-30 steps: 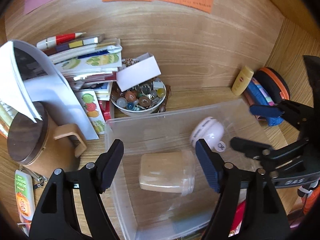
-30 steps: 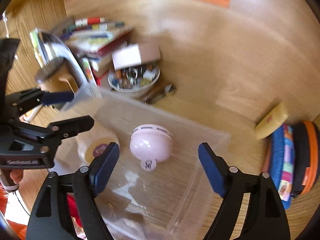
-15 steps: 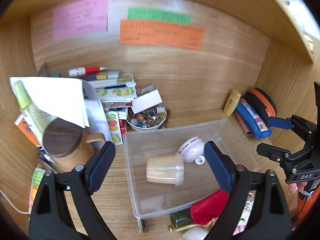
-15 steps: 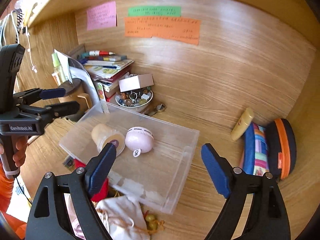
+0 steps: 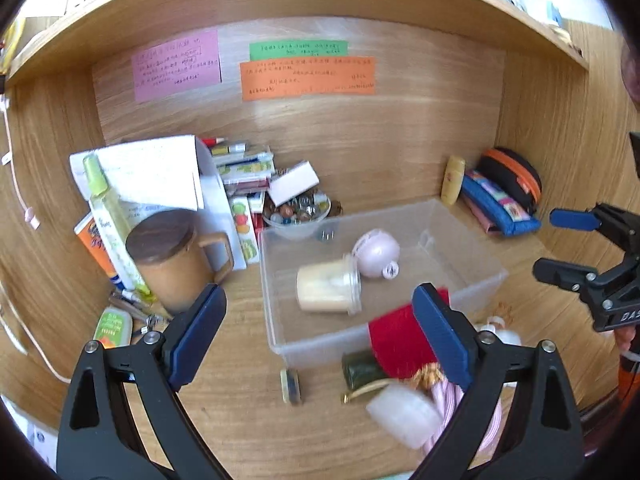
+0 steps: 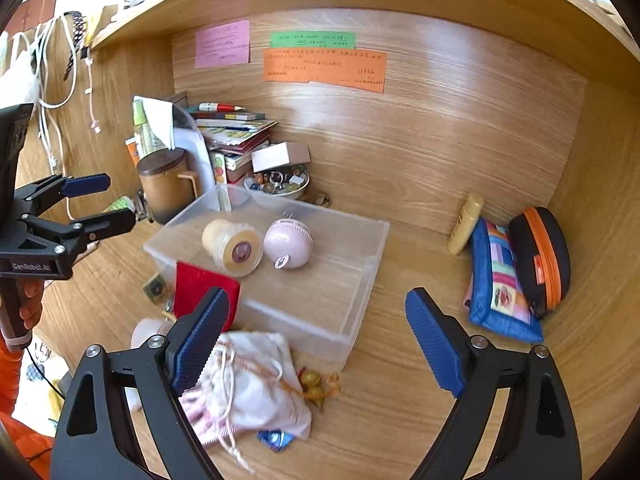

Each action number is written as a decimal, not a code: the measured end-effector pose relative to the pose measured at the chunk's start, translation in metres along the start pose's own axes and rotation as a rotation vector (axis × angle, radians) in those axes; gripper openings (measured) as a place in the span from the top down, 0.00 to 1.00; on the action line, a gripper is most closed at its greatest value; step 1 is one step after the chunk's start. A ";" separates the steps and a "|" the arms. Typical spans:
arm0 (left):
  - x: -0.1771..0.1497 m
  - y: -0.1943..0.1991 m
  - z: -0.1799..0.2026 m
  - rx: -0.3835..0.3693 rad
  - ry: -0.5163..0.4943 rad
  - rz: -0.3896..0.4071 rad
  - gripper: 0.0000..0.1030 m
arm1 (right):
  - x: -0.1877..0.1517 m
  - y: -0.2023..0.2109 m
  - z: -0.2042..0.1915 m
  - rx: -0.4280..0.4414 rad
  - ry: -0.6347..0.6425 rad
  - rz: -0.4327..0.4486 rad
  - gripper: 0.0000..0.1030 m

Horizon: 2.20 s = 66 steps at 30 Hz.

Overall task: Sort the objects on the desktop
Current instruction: 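Lift both open tools out of the clear box and back over the table, then grasp the spiral seashell with the left tool while the right tool grasps the white drawstring pouch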

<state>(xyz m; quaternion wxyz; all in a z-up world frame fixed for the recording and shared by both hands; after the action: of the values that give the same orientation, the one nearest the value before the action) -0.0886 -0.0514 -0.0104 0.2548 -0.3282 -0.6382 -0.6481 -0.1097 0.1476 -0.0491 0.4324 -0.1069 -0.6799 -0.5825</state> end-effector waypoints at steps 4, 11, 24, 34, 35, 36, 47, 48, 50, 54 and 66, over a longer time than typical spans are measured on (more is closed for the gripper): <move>-0.023 0.002 0.000 -0.008 0.022 -0.025 0.07 | -0.021 0.004 -0.003 -0.011 -0.014 -0.002 0.13; -0.072 0.006 0.000 0.034 0.046 -0.076 0.07 | -0.053 0.004 -0.004 -0.011 -0.053 -0.012 0.11; -0.148 0.014 -0.003 -0.006 0.036 -0.115 0.07 | -0.094 -0.014 -0.002 0.037 -0.145 -0.090 0.11; -0.175 0.004 0.025 0.000 -0.028 -0.165 0.07 | -0.098 -0.017 -0.010 0.059 -0.108 -0.105 0.11; -0.177 0.002 0.023 0.008 -0.012 -0.177 0.08 | -0.098 -0.019 -0.010 0.069 -0.107 -0.108 0.11; -0.179 0.001 0.021 0.017 0.001 -0.184 0.08 | -0.098 -0.020 -0.010 0.076 -0.103 -0.112 0.11; -0.185 0.004 0.012 -0.005 0.031 -0.168 0.49 | -0.098 -0.039 -0.009 0.120 -0.097 -0.160 0.11; -0.186 0.005 0.012 -0.010 0.025 -0.163 0.50 | -0.097 -0.041 -0.010 0.123 -0.098 -0.163 0.11; -0.186 0.007 0.010 -0.013 0.023 -0.156 0.56 | -0.095 -0.044 -0.013 0.127 -0.092 -0.168 0.11; -0.187 0.009 0.006 -0.014 0.020 -0.144 0.69 | -0.092 -0.050 -0.019 0.124 -0.071 -0.183 0.11; -0.178 0.000 -0.025 0.004 0.190 -0.108 0.76 | -0.080 -0.075 -0.031 0.091 -0.023 -0.232 0.11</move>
<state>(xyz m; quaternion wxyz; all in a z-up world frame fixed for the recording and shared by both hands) 0.0258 -0.0921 -0.1433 0.2793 -0.2299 -0.6293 -0.6879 -0.0958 0.1263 -0.1599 0.3586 -0.0145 -0.7184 -0.5959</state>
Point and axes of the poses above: each gripper's, at about its wrist camera, not at the fingertips, and y roughly against the way its jaws point, z to its right, x to its top, the point moved 5 cm from there along -y, roughly the way its jaws point, and after that the axes turned 6 degrees about -z, right-handed, at the moved point
